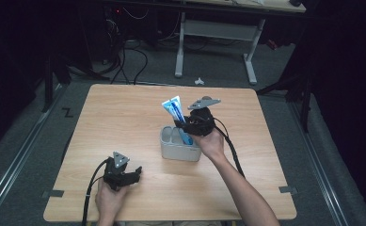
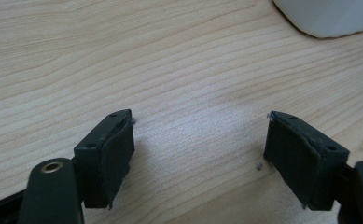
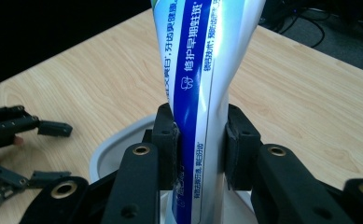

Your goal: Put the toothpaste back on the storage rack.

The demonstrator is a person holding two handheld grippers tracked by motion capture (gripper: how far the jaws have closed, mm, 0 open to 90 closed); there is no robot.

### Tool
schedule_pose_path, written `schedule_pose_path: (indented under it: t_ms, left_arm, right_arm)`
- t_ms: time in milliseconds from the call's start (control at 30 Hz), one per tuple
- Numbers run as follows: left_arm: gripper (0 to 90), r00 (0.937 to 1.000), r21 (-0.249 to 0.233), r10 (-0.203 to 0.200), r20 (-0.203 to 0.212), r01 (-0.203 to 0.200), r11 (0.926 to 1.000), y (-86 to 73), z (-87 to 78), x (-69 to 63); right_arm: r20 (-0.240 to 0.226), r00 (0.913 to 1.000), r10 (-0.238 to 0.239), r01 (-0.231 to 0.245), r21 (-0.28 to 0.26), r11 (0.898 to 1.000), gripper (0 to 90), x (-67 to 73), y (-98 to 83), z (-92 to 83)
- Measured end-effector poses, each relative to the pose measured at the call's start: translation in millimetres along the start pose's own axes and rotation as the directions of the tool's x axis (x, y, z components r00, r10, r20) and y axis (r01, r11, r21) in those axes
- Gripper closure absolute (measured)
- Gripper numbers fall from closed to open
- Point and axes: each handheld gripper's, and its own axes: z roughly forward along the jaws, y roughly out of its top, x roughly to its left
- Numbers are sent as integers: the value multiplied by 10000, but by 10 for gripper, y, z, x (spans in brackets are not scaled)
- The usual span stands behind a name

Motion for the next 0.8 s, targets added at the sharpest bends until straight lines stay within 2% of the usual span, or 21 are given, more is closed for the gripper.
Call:
schedule_pose_path:
  t_ms: [100,300,500,700,800]
  left_arm:
    - [244,10000,-11,-9,-7,9,10000,0,1,-2]
    - [244,10000,6,-10,-32,10,10000,2,2,-5]
    - [244,10000,7,-8,-33,8,10000,2,2,-5]
    - [244,10000,8,-9,-32,9,10000,2,2,-5]
    - [244,10000,9,-14,-27,14,10000,2,2,-4]
  right_arm:
    - [-56,9999,151,-151,-3,9999,701,-17,-47,-11]
    - [-62,10000,36,-36,35,10000,700,-20,-68,-10]
    - [-28,9992,-396,396,116,9991,698,56,-74,23]
    - [-63,9994,-349,351,276,9990,693,63,-100,44]
    - [-89,9987,-504,507,352,9981,691,80,-116,72]
